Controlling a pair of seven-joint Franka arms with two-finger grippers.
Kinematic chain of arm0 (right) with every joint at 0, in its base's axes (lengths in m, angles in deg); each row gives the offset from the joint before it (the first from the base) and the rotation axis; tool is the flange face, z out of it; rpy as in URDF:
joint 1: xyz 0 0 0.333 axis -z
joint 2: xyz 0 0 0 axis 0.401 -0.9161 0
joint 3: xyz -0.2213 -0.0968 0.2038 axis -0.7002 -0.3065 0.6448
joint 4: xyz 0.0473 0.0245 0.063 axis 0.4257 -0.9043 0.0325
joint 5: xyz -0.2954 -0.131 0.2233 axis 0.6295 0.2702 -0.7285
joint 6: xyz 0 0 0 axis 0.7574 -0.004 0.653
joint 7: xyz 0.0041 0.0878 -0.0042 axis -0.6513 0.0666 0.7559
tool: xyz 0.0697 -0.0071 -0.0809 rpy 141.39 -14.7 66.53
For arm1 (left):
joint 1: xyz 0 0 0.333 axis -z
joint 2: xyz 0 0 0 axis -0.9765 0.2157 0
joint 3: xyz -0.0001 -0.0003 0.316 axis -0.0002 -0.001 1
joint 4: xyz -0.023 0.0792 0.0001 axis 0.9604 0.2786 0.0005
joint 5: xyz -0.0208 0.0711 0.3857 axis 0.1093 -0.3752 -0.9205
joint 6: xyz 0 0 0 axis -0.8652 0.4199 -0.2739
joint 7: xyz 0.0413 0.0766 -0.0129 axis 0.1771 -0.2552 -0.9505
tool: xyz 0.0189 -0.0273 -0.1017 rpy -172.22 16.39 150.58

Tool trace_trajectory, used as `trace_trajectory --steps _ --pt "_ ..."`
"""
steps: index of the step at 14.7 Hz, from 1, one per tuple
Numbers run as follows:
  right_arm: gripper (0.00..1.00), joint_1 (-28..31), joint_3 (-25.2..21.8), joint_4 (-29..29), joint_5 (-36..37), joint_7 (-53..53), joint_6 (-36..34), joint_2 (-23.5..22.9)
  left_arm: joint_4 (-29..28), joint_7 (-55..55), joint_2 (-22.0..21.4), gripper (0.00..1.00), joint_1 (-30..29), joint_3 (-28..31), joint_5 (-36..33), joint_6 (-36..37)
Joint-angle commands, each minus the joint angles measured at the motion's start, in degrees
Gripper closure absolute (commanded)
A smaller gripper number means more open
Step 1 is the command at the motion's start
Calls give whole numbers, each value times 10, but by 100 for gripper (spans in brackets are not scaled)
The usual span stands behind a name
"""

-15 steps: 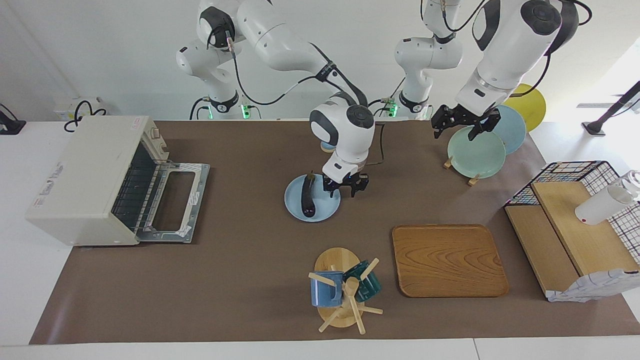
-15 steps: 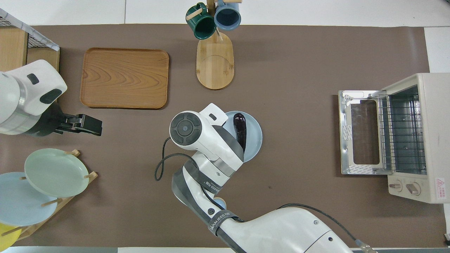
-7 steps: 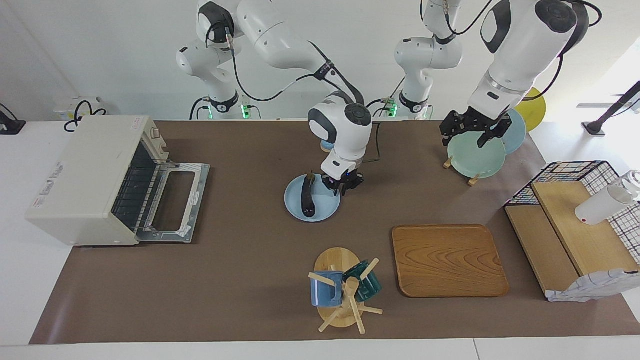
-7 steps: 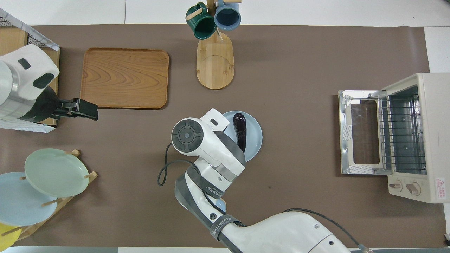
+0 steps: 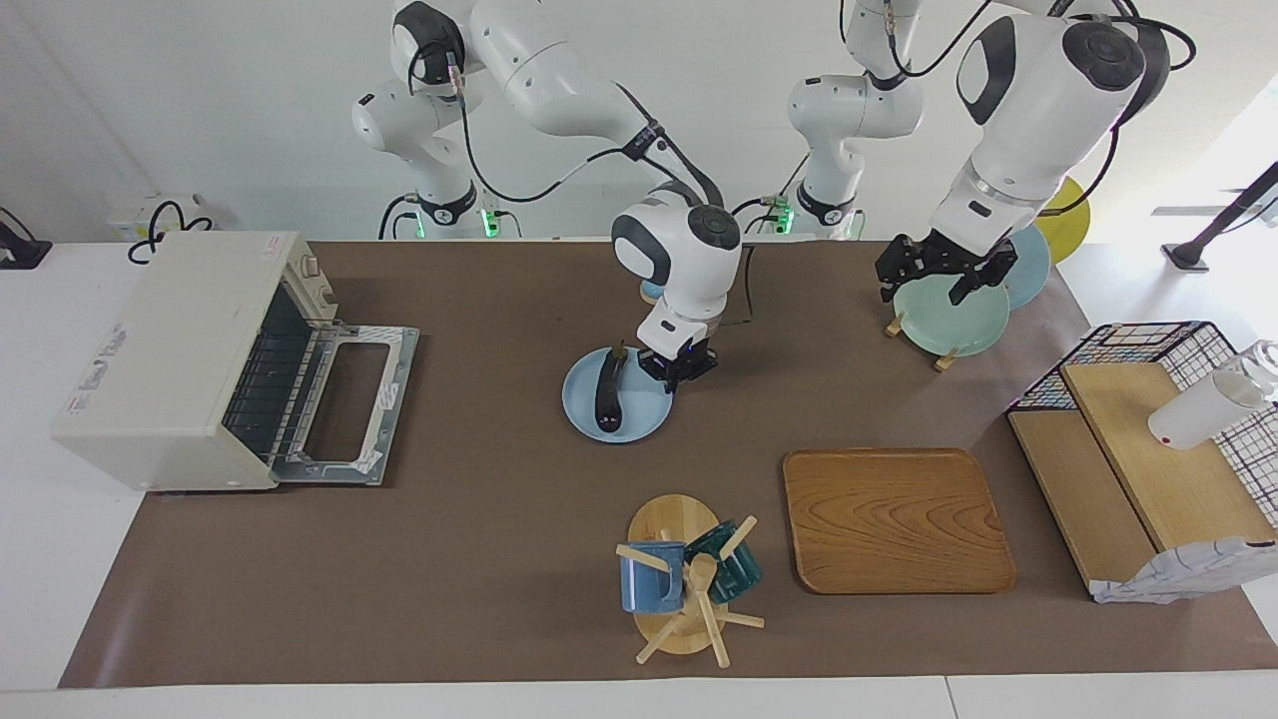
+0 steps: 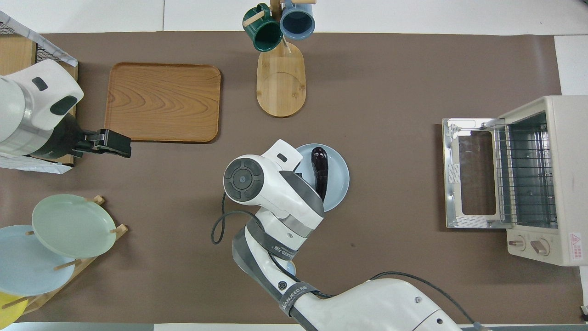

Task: Put eggplant into oven
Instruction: 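Carry the eggplant into the open oven with the right gripper and release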

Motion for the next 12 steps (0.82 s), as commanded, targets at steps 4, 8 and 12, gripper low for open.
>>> trace_trajectory --steps 4,8,12 --pt "100 75 -3 34 33 143 -150 47 -10 6 -9 0 -4 -5 -26 -7" --pt "100 198 -2 -2 34 291 -207 131 -9 6 -8 0 -5 -7 -26 -6" --pt "100 289 -2 -124 34 382 -188 222 -6 5 -8 0 -8 -8 -26 -2"
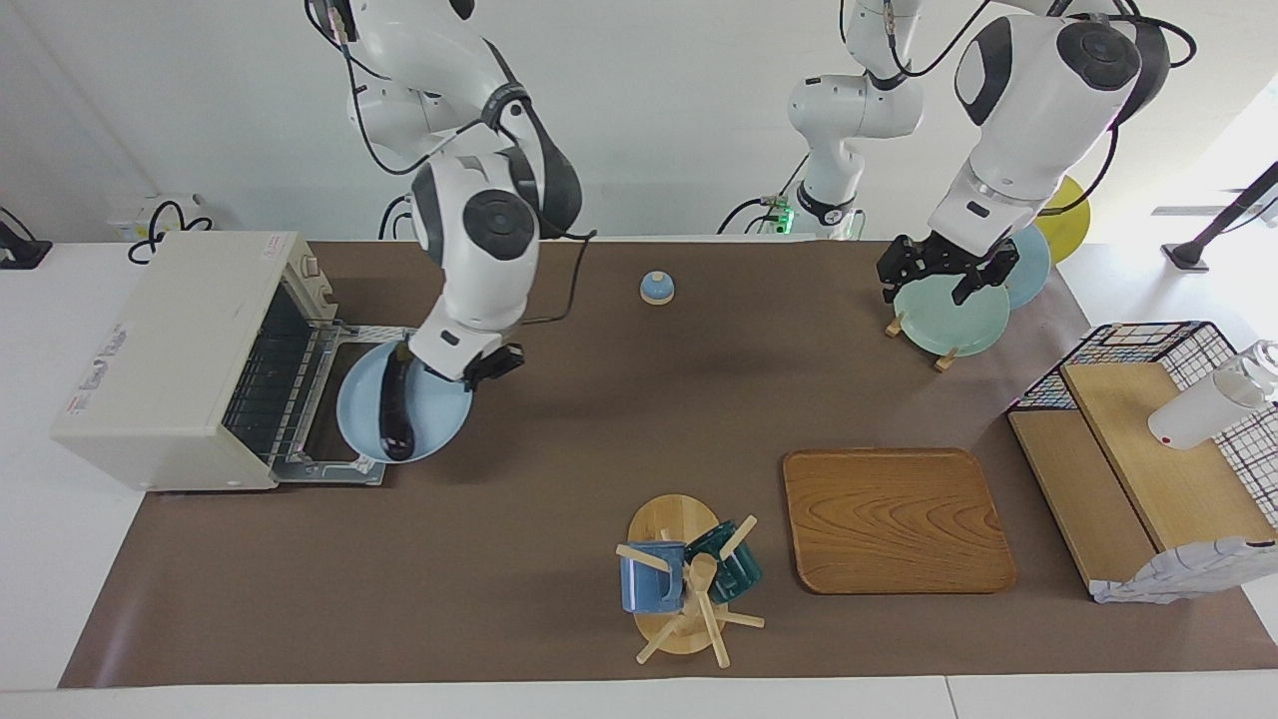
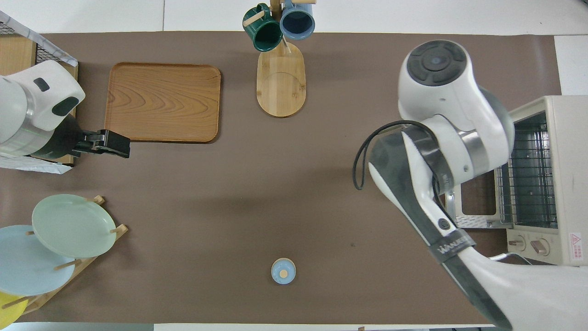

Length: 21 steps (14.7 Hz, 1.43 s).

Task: Put eggplant into oven
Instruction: 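Carry the eggplant into the open oven with the right gripper and release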

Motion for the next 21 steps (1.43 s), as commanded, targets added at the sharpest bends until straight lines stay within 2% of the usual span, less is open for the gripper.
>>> trace_trajectory --steps 1,2,4,8,16,17,18,19,20,21 --pt "100 42 9 -127 9 37 61 74 -4 5 -6 0 -12 -7 -13 -2" --pt "100 65 9 -158 9 58 87 86 -4 5 -6 0 -12 -7 -13 -4" --pt "100 96 9 -182 9 83 109 91 -4 4 -7 0 -12 -7 -13 -4" --pt "100 121 9 -240 45 113 136 113 -5 1 -8 0 -13 -7 -13 -5" --pt "99 166 8 -246 46 170 109 120 -4 1 -8 0 -28 -14 -13 -4" --pt "83 170 8 -247 46 171 108 120 -4 1 -8 0 -34 -20 -13 -4" --pt "76 179 9 -247 46 176 110 120 -4 1 -8 0 -38 -23 -13 -4" --pt "65 182 9 -247 45 181 111 119 -4 1 -8 0 -38 -24 -13 -5" --pt "58 182 9 -246 42 181 111 119 -5 1 -8 0 -38 -23 -13 -5" --pt "55 182 9 -244 39 180 110 117 -5 1 -8 0 -38 -24 -13 -4"
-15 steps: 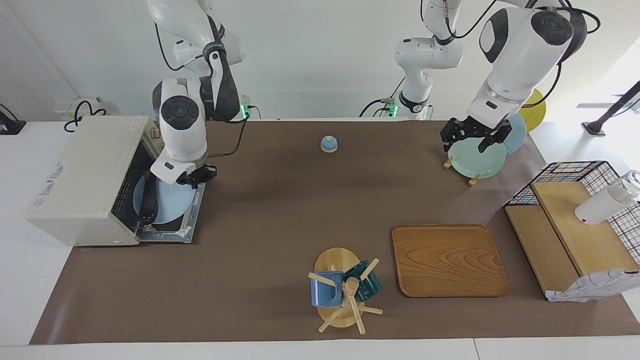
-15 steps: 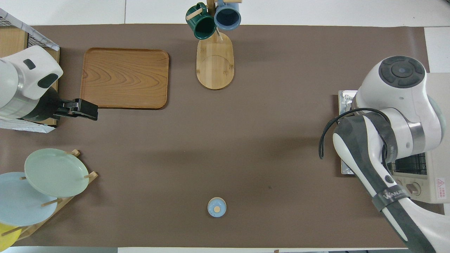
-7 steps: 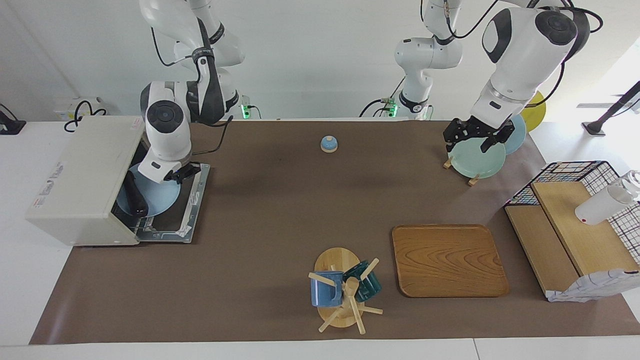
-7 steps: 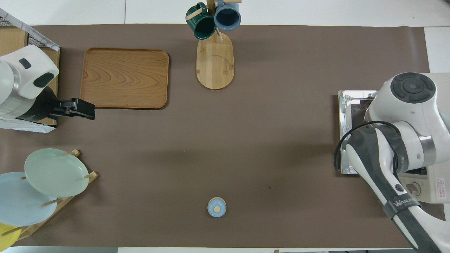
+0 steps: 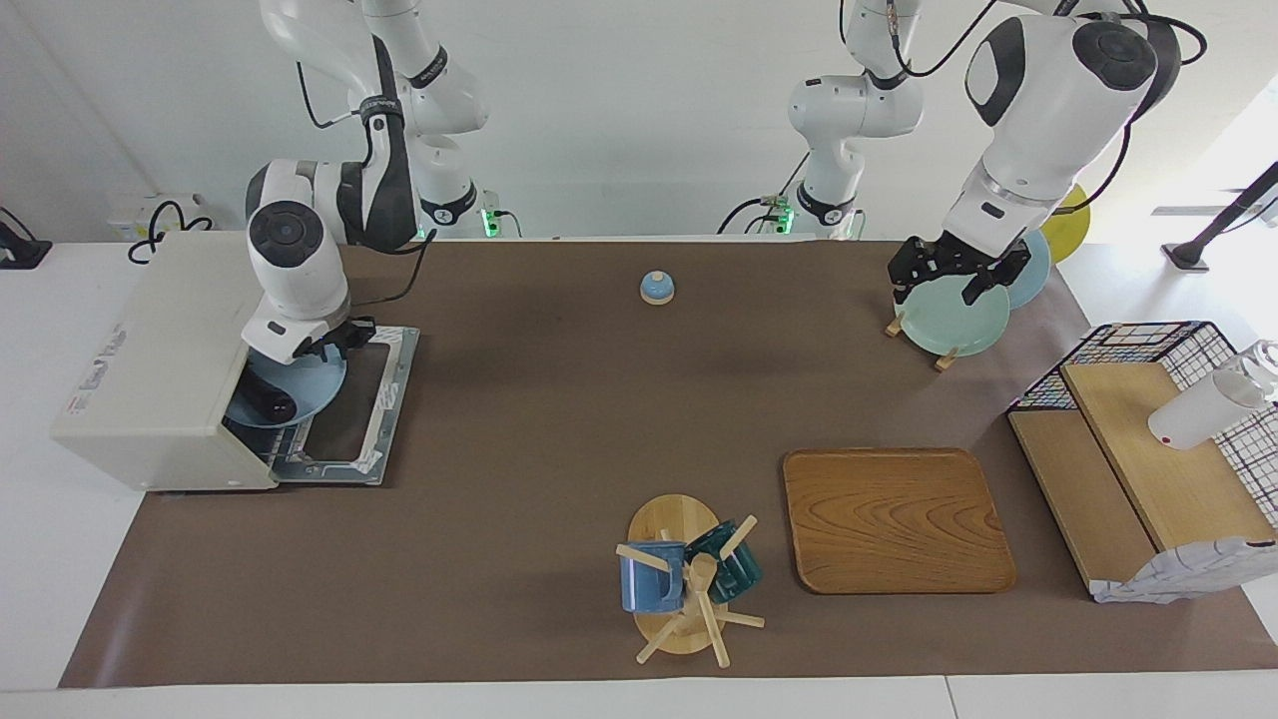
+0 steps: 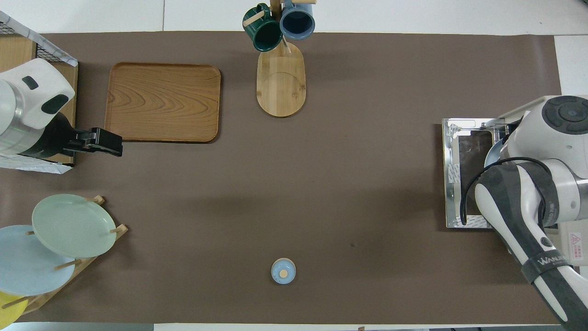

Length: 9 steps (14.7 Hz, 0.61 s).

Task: Put eggplant into oven
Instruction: 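Carry the eggplant into the open oven with the right gripper and release, then withdraw the right gripper out of the oven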

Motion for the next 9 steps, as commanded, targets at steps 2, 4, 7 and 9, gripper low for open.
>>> trace_trajectory --steps 2,4,7,9 --pt "55 2 11 11 -13 9 -6 4 -7 1 -10 0 -13 -12 -12 -6" --pt "55 -2 15 46 -43 7 -33 -3 -7 0 -11 0 -13 -11 -11 -7" --pt "79 -34 16 63 -87 -57 -7 -15 -7 -1 -11 0 -13 -11 -11 -6" --pt "100 -75 15 2 -90 -149 105 -18 -7 -1 -11 0 -14 -10 -11 -6"
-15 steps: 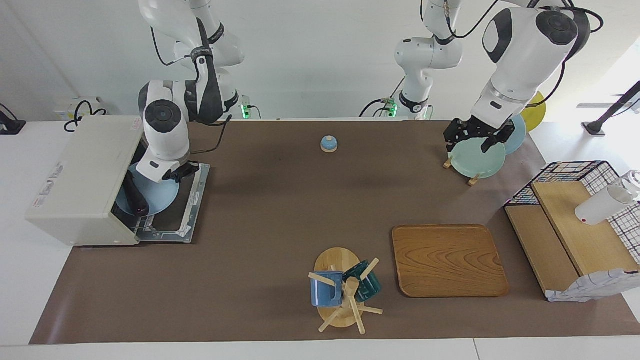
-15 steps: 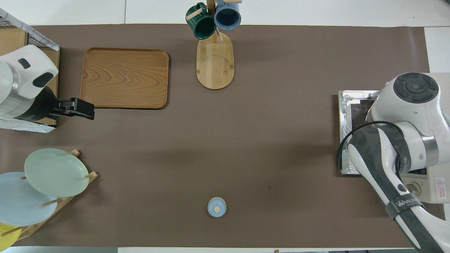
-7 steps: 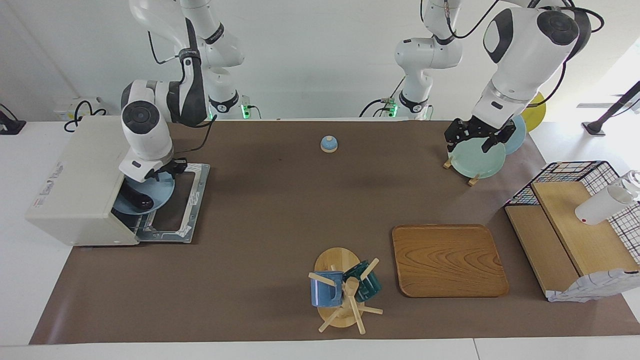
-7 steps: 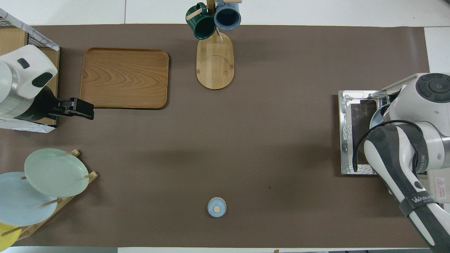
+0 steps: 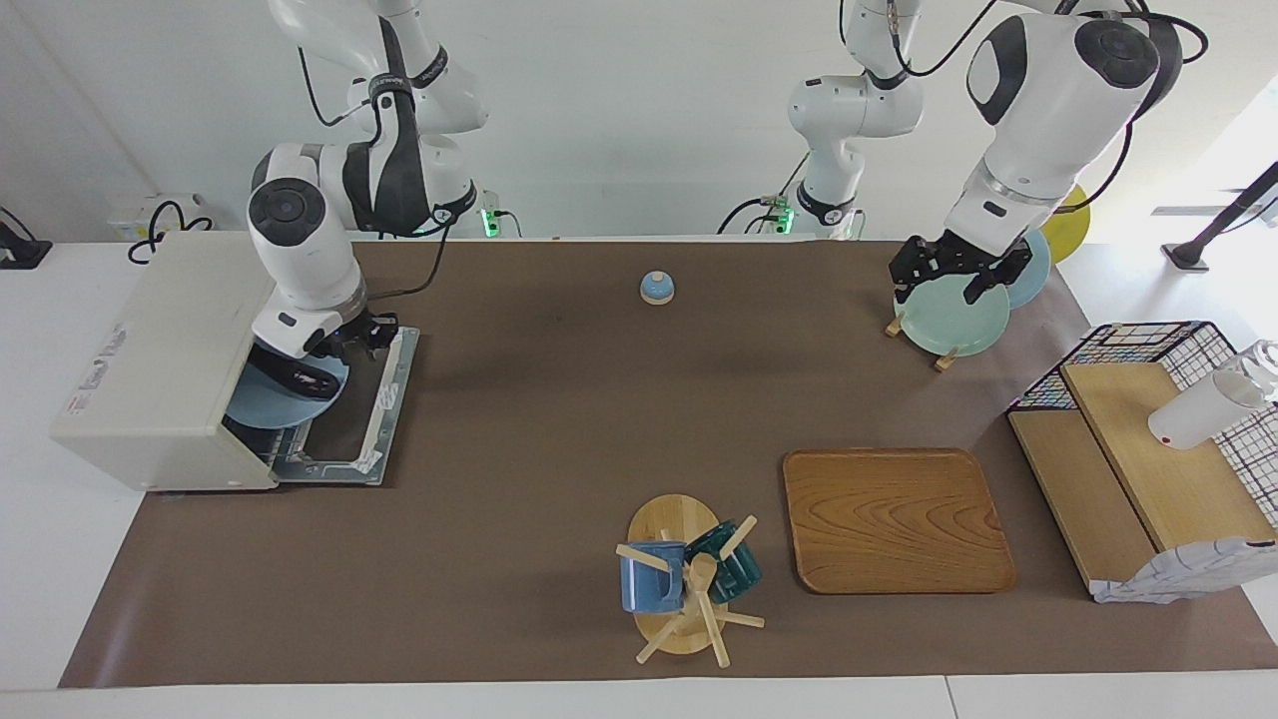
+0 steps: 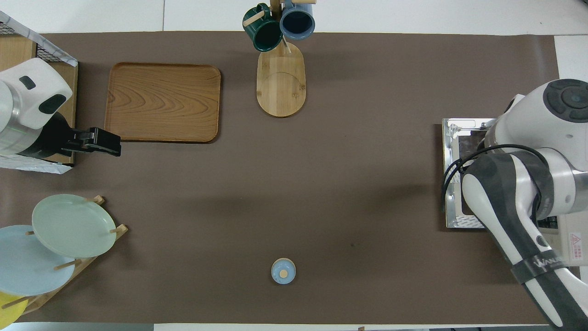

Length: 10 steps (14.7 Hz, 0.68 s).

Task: Put eggplant into oven
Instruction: 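Withdraw the right gripper out of the oven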

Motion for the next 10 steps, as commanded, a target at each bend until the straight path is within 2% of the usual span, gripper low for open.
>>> trace_trajectory --steps 1,4,8,10 --pt "100 -28 1 -74 -9 -80 138 -24 -8 -2 -10 0 -9 -7 -11 -5" --pt "100 -26 0 -85 -6 -83 177 -61 -9 -2 -11 0 -9 -6 -11 -7" --pt "100 -17 0 -93 3 -83 174 -70 -9 1 -11 0 -9 -6 -11 -4" --pt "100 -15 0 -93 33 -84 174 -70 -9 1 -11 0 -9 -5 -11 -3"
